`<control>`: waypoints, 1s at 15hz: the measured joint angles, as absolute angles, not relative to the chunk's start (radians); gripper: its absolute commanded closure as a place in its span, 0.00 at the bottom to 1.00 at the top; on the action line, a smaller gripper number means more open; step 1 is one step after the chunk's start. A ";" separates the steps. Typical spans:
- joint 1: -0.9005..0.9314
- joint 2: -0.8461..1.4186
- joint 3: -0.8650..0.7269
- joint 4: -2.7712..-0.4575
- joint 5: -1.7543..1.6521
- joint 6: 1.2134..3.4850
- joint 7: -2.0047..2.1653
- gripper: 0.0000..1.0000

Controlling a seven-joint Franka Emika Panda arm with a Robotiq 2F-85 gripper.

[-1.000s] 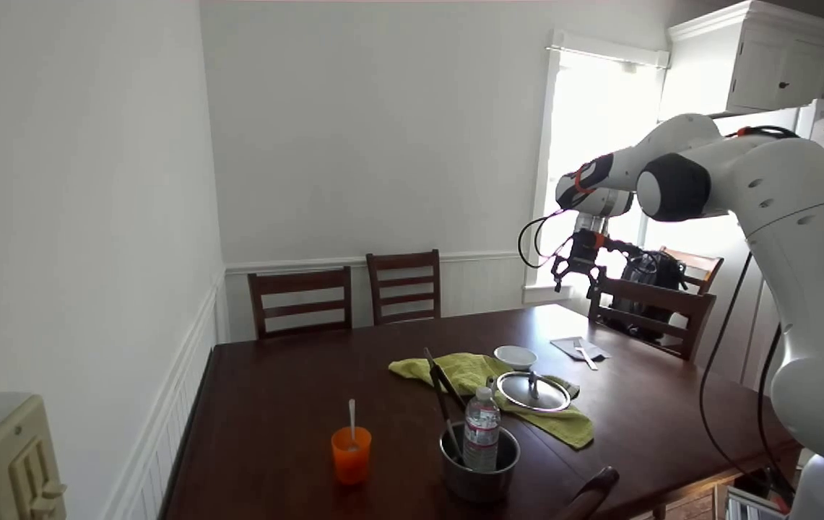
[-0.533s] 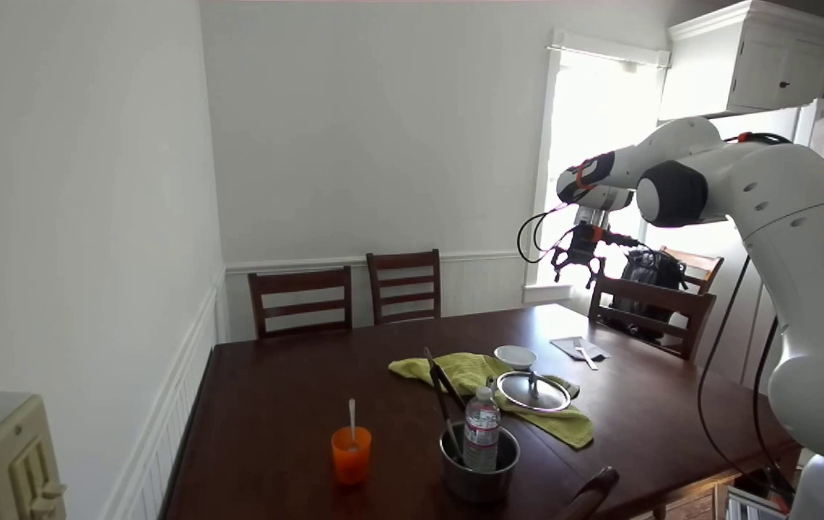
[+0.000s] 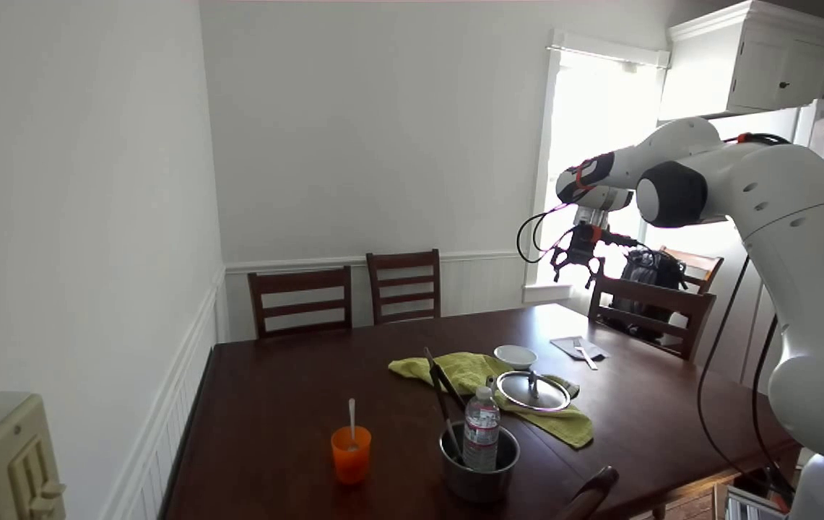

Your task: Move the white bowl to the left

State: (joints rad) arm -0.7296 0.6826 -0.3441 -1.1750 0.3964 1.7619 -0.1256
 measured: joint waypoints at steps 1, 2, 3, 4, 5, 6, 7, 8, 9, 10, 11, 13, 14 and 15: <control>-0.729 0.683 -0.343 -1.175 0.400 1.763 -0.129 0.00; -0.731 0.684 -0.340 -1.175 0.408 1.773 -0.143 0.00; -0.746 0.693 -0.315 -1.164 0.411 1.785 -0.178 0.00; -0.772 0.712 -0.274 -1.142 0.411 1.801 -0.218 0.00; -0.801 0.740 -0.234 -1.114 0.417 1.812 -0.256 0.00; -0.824 0.778 -0.205 -1.079 0.435 1.814 -0.291 0.00; -0.843 0.824 -0.182 -1.040 0.457 1.813 -0.327 0.00; -0.861 0.869 -0.156 -1.004 0.475 1.804 -0.361 0.00; -0.878 0.916 -0.131 -0.966 0.489 1.787 -0.392 0.00; -0.893 0.961 -0.106 -0.929 0.503 1.764 -0.417 0.00; -0.908 1.003 -0.083 -0.892 0.513 1.735 -0.436 0.00; -0.934 1.076 -0.050 -0.814 0.519 1.668 -0.445 0.00; -0.944 1.108 -0.042 -0.775 0.519 1.634 -0.442 0.00; -0.954 1.137 -0.036 -0.738 0.519 1.603 -0.435 0.00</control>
